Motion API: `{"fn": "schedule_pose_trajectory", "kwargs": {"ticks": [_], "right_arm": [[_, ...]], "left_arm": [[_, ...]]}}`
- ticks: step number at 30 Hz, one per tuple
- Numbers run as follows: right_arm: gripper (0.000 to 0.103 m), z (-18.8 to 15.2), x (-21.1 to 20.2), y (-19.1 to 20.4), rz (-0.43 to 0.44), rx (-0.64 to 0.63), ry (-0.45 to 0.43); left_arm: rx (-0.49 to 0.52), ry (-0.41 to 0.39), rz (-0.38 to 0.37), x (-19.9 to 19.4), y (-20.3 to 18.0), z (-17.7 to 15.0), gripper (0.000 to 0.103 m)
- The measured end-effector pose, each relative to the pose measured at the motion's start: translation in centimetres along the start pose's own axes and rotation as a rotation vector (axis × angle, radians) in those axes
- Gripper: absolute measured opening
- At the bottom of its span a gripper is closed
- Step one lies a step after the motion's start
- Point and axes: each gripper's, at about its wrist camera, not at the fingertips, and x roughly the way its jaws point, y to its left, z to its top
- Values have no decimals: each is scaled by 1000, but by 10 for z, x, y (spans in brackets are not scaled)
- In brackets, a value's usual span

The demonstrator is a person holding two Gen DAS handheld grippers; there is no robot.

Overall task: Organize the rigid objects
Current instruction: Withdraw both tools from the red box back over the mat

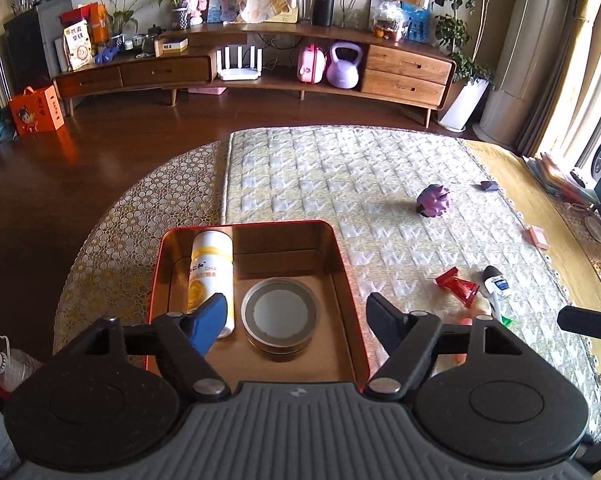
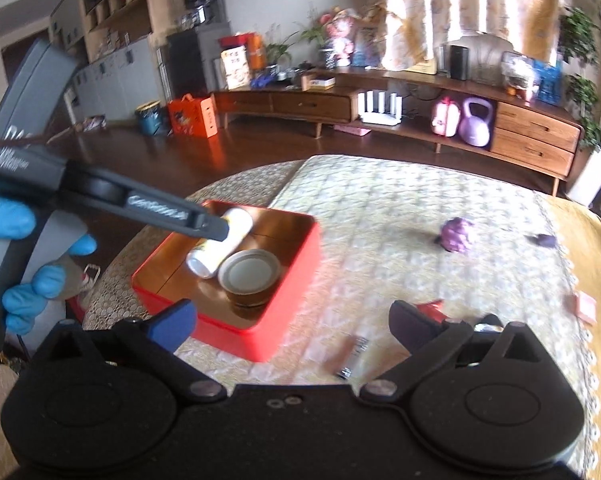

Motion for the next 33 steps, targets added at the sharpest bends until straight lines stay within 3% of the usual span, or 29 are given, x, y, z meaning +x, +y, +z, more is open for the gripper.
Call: {"fn": "schedule_pose_trajectory", "kwargs": {"ticks": [7,16,33], "right_arm": [[103,-12,-27,-32,-19,78,-43],[103,-36,-53,-63,-106,60,-63],[103,-71,-56,-140,-216,146,-30]], "left_arm": [[21,-55,-12,-16,-24,-16,82],[28,-101,-43,-20,-64,-38,83],[94,-76,-24,38,-134,-76,83]]}}
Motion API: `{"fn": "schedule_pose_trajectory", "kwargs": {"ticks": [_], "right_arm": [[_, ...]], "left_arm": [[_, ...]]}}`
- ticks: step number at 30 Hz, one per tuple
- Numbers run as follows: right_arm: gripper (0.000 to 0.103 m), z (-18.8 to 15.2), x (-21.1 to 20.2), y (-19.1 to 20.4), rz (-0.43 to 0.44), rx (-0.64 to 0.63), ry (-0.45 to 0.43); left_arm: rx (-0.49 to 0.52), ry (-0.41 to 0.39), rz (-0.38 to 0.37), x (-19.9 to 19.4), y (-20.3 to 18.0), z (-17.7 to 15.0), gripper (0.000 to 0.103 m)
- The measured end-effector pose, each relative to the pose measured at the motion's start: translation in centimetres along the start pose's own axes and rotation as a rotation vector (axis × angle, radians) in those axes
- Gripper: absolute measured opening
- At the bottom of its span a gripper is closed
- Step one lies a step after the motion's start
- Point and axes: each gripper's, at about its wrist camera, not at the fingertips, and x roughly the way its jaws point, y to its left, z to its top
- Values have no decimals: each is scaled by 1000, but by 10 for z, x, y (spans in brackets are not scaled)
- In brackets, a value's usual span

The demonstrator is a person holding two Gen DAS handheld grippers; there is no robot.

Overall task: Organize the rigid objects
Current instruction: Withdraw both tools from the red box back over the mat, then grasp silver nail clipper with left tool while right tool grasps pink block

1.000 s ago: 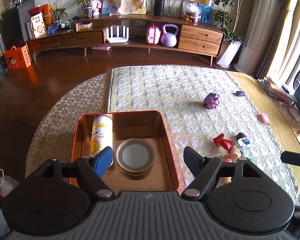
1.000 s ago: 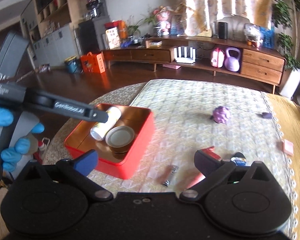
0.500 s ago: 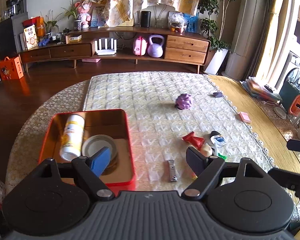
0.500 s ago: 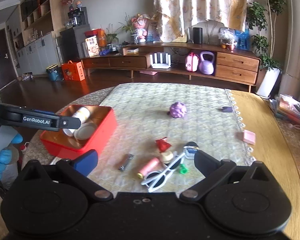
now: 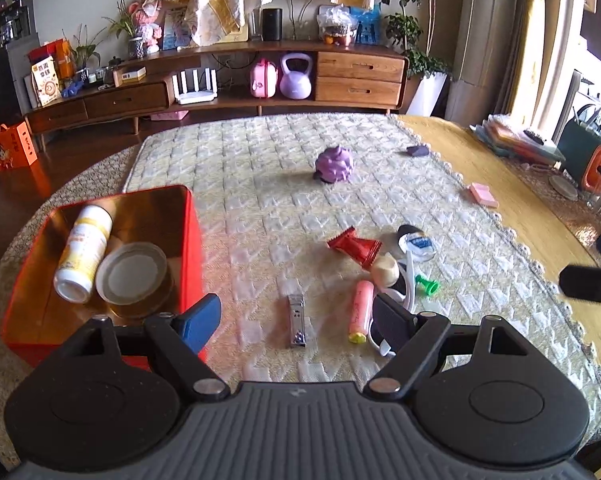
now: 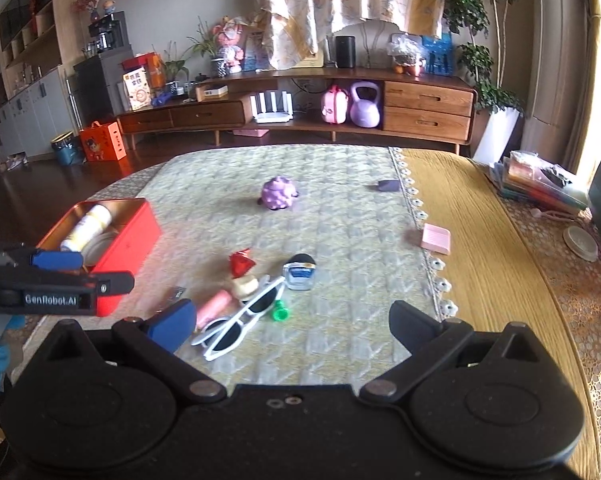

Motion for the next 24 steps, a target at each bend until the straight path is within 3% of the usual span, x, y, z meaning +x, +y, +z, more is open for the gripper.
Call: {"fn": "schedule_pose_trajectory", "kwargs": {"ticks": [10,19,24], "right_arm": [[103,-4,22,-35,-25,37,38],[102,13,54,-71,-82,70,59],[102,24,73,-87,-99,72,61]], "left_arm": [[-7,37,28,39,-11,-12,83],[-12,100,22,68,-5,-14,83],[-16,132,13,78,2,-12,64]]}}
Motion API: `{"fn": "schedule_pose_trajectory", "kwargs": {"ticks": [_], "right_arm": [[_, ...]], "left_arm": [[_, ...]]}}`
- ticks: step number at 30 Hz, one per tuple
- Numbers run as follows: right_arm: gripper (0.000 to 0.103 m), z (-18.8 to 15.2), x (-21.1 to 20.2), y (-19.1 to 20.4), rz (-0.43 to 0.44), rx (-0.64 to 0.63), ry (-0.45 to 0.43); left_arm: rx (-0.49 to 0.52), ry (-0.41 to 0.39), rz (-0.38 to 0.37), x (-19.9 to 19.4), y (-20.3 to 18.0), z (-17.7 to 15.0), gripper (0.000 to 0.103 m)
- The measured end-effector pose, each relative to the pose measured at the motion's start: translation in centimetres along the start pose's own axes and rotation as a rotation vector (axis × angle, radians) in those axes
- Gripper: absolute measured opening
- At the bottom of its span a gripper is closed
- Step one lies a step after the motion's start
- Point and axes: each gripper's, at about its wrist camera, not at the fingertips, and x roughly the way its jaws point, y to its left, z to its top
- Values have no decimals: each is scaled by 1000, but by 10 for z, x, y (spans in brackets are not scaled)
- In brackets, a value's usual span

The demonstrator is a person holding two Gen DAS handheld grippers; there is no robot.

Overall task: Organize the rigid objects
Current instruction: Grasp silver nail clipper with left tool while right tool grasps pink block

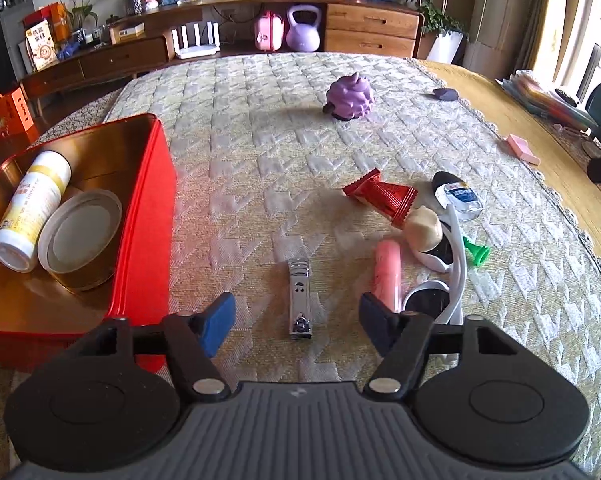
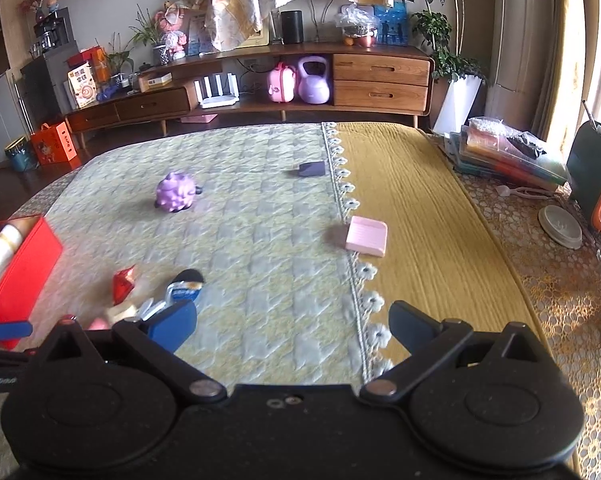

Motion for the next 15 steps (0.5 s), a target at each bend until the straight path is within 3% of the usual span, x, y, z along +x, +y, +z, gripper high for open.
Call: {"fn": "schedule_pose_trajectory", "kwargs": {"ticks": [2,12,15], "right_arm": [[101,7,10,-5,-16,2,2],[96,34,79,-32,-104,51,31],[93,37,95,-37,-113,77,46]], "left_arm": [[5,7,-2,3,0,0,58],[28,-4,-14,7,-4,1,54],[20,-4,-19,7,-1,2,47]]}}
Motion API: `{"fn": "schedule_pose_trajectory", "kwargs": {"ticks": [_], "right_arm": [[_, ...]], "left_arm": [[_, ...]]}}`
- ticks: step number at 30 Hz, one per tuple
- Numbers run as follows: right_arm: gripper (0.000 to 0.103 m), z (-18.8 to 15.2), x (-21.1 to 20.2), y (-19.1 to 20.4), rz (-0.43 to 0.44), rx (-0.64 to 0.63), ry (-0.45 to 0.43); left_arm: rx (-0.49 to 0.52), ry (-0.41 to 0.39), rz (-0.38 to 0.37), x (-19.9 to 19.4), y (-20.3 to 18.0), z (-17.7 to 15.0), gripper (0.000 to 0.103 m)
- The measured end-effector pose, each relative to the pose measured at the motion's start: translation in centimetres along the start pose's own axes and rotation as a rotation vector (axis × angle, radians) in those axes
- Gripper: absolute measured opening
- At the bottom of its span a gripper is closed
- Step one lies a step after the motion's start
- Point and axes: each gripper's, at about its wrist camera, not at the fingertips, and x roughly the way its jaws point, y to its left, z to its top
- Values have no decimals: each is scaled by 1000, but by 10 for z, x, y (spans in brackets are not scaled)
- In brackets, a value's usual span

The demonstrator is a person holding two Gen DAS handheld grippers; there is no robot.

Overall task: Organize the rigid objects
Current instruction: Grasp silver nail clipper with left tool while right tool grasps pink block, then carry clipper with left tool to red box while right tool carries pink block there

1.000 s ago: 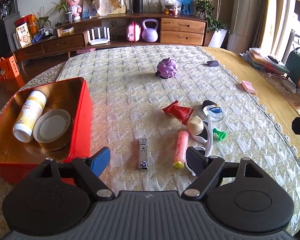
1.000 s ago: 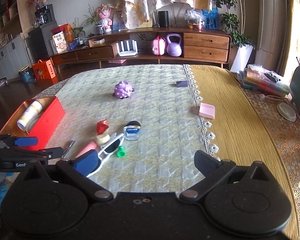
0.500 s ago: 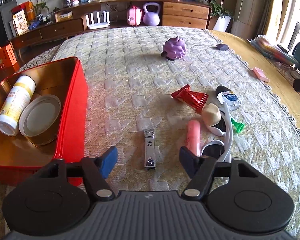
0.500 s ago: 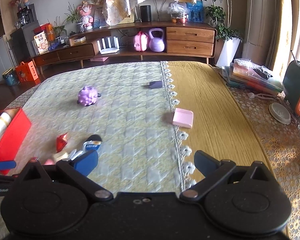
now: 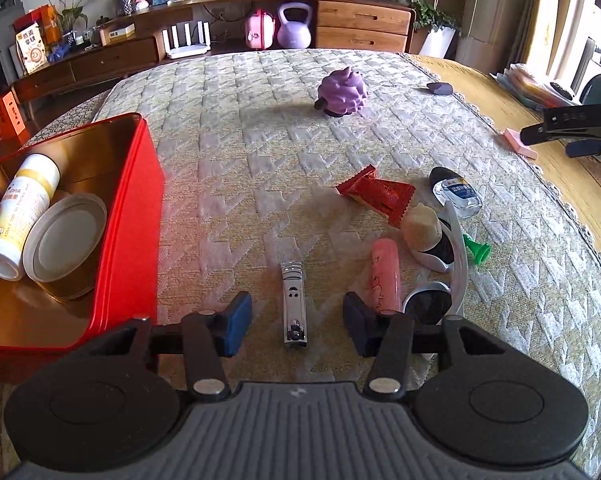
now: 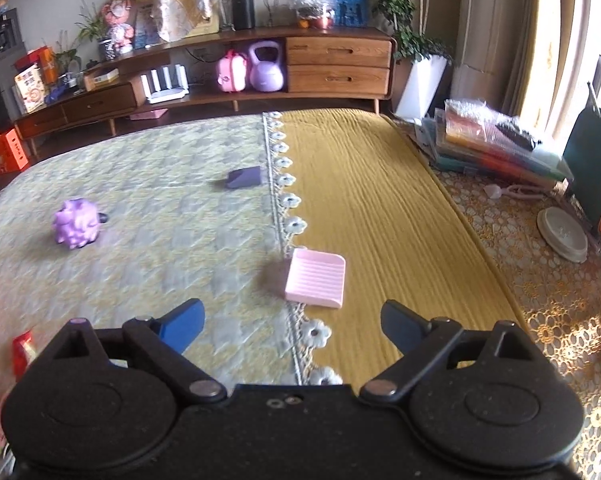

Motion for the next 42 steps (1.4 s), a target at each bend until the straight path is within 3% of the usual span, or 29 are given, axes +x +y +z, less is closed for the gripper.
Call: {"fn": "schedule_pose_trajectory", "kwargs": {"ticks": [4,7,11,18,28,37,42], "right_arm": [[85,3,26,-7,-31,39,29],[80,2,38,-10,-46,65,48],[71,-1,41,-5,-76,53,33],[40,-1,38,-3,-81,42,11],[39,-6,22,-6,-60,56,-17],[39,-22,-26,4,19,32,-34],[39,-34,-67,30,87,-30,-46]], "left_arm": [[-15,1,0,-1,3,1,35],[-10,-1,7,-1,3,0,32],[6,-9,7,-2,-1,-1,20],[9,-13,-3,-3,-2,-2,11],[-16,3,-19,-2,2,0,11],[-48,29,-28,-10,5,0,11],[-57,4,-33,-24,10,2,11]]}}
